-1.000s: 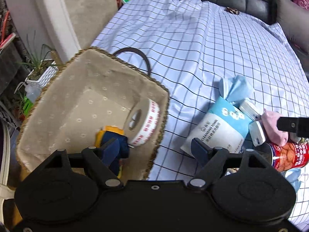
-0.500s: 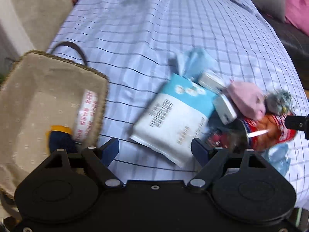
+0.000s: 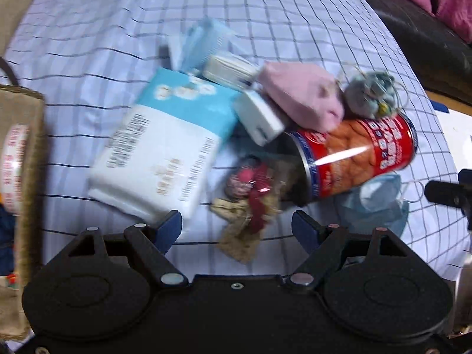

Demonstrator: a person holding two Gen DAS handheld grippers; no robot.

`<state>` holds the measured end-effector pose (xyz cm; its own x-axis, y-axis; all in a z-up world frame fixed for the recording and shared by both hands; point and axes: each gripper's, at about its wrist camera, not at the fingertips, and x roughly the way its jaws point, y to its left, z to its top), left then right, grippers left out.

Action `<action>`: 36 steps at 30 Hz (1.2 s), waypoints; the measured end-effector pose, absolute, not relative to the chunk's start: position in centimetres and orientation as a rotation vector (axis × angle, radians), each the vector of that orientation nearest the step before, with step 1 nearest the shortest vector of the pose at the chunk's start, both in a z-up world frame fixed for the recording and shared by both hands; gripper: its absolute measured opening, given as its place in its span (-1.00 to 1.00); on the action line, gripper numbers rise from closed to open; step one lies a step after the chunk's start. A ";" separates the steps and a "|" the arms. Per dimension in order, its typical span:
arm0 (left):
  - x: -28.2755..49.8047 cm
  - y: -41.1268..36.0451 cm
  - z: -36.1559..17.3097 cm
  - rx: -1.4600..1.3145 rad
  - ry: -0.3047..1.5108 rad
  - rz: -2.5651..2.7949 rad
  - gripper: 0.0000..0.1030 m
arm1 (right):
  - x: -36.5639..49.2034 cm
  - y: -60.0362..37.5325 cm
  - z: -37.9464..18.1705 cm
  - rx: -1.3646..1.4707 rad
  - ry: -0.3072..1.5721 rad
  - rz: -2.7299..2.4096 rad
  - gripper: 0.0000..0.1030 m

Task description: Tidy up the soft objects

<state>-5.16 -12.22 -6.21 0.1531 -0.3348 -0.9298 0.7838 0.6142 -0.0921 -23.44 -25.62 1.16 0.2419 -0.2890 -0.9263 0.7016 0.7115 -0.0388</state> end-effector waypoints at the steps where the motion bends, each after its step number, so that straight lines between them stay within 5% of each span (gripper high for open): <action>1: -5.3 -12.6 -6.6 0.470 1.171 -0.854 0.61 | -23.7 -25.5 1.1 0.434 1.137 -0.701 0.39; 27: -5.3 -15.8 -11.4 0.441 1.264 -0.856 0.60 | -22.6 -25.1 1.2 0.355 1.126 -0.653 0.39; 28: -5.2 -16.0 -11.7 0.438 1.277 -0.852 0.55 | -22.6 -25.1 1.2 0.355 1.125 -0.655 0.39; 33: -6.6 -16.3 -11.6 0.508 1.188 -0.869 -0.41 | -22.9 -25.2 1.1 0.349 1.129 -0.661 0.39; 36: -6.9 -16.2 -11.3 0.504 1.200 -0.882 -0.43 | -22.9 -25.3 0.8 0.343 1.138 -0.667 0.39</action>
<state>-6.87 -16.18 -11.31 0.1016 -0.3161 -0.9433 0.8059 0.5820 -0.1082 -22.90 -25.28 0.80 0.2570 -0.3119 -0.9147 0.6454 0.7599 -0.0777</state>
